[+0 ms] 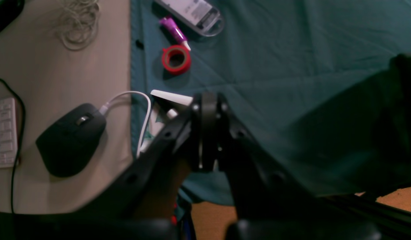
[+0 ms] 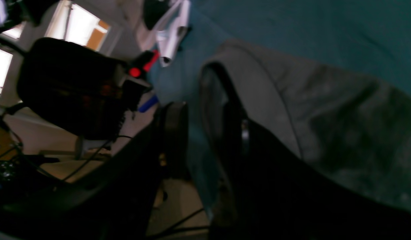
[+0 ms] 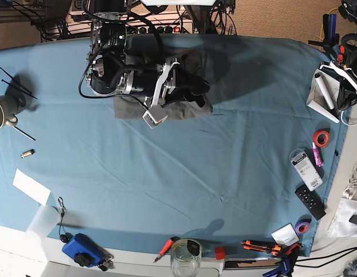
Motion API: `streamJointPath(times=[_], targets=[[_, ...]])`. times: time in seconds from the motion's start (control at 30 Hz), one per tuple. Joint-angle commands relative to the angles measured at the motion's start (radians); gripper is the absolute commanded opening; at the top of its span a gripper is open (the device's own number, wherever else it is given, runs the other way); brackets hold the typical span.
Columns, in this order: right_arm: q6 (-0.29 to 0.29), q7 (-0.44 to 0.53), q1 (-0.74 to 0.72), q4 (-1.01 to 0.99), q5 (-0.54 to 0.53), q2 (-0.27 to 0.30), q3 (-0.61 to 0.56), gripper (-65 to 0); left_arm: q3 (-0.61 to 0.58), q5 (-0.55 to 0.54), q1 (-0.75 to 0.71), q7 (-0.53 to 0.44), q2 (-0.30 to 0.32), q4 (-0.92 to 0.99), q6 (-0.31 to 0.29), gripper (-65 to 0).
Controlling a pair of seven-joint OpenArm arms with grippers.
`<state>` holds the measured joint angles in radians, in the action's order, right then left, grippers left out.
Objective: Fold the T-shirt properly
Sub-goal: 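Release the folded end and pull the right gripper back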
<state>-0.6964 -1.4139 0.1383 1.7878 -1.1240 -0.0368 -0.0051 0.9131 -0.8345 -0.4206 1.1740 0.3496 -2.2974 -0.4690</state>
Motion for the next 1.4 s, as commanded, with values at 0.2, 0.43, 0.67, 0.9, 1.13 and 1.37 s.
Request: streamJointPath(times=[0.2, 0.43, 0.67, 0.9, 1.13, 1.37], targets=[[-0.002, 0.018, -0.011, 0.024, -0.076, -0.005, 0.000, -44.6, 0.008, -0.007, -0.001, -0.023, 0.016, -0.012, -0.003, -65.0], [-0.002, 0.018, -0.037, 0.080, -0.121, -0.005, 0.043, -44.7, 0.008, -0.007, -0.002, -0.023, 0.016, -0.012, -0.003, -65.0], [-0.002, 0.018, -0.097, 0.084, -0.106, -0.004, 0.347, -44.8, 0.008, -0.007, -0.015, -0.030, 0.016, -0.012, -0.001, -65.0], [-0.002, 0.018, -0.093, 0.084, -0.100, 0.037, 0.559, -44.8, 0.008, -0.008, -0.014, -0.032, 0.016, -0.012, -0.001, -65.0], [-0.002, 0.018, -0.004, 0.084, -0.034, 0.116, 0.563, -44.8, 0.008, -0.019, -0.013, -0.032, 0.016, -0.013, -0.001, -65.0], [-0.002, 0.018, -0.016, 0.084, -0.008, 0.119, 0.563, -46.8, 0.008, -0.019, -0.012, -0.029, 0.016, -0.013, -0.001, -65.0]])
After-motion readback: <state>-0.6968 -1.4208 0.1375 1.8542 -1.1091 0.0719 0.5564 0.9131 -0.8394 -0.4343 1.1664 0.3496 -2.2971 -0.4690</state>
